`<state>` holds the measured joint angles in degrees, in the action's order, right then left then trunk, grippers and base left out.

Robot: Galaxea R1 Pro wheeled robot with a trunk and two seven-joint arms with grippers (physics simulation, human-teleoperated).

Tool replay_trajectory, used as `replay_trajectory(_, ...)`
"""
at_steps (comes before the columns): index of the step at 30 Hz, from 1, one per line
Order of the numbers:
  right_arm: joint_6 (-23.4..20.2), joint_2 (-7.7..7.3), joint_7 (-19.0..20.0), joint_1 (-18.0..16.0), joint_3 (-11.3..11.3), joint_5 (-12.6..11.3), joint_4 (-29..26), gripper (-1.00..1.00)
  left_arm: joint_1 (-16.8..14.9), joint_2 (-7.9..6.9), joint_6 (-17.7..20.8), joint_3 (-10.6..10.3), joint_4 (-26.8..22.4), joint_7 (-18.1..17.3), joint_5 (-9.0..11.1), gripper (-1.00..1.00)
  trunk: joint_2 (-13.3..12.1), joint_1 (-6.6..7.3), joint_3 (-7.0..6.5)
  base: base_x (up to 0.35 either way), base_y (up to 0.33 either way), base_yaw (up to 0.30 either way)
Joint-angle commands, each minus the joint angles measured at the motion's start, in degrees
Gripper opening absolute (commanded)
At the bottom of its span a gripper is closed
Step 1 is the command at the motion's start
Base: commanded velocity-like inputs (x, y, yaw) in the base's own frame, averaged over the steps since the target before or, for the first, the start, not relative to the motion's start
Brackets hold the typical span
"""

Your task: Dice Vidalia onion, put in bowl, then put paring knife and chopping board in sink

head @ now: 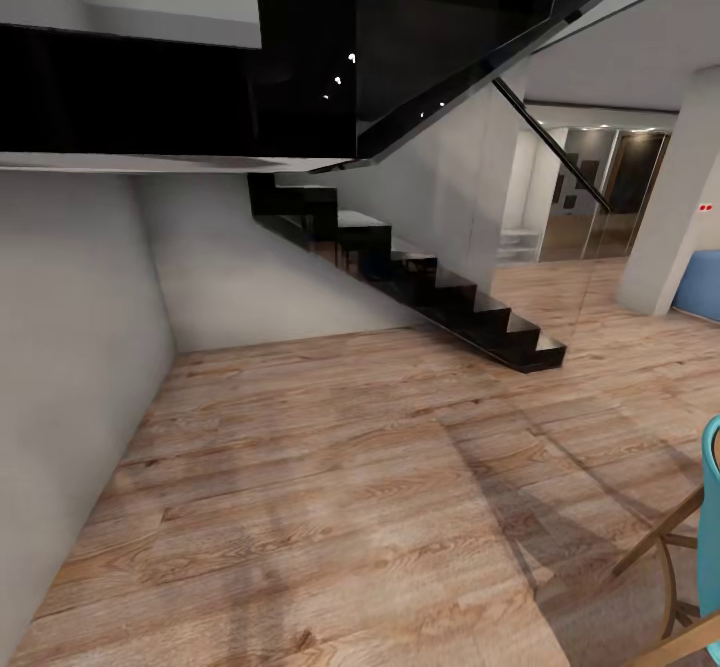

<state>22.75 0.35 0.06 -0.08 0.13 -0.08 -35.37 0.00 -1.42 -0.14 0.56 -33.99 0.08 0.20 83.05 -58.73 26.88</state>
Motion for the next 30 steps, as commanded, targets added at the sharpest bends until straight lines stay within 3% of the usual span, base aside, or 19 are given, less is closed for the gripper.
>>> replay_trajectory(1,0.2,0.00,0.0,0.0,0.0,0.0,0.0,1.00,0.0,-0.06,0.0,0.0,0.1,0.0,0.0,1.00,0.0,0.00,0.05,0.000,0.000,0.000)
replay_trajectory(12,0.4,0.05,0.0,0.0,-0.1,-0.1,0.0,1.00,0.0,-0.16,-0.1,0.0,0.2,-0.1,0.1,1.00,0.0,0.00,0.00,0.000,0.000,-0.012)
replay_trajectory(30,0.5,0.00,-0.1,0.0,-0.2,-0.2,0.1,1.00,0.0,-0.34,-0.1,0.0,0.5,-0.3,0.1,1.00,0.0,0.00,-1.11,-0.041,0.012,-0.185)
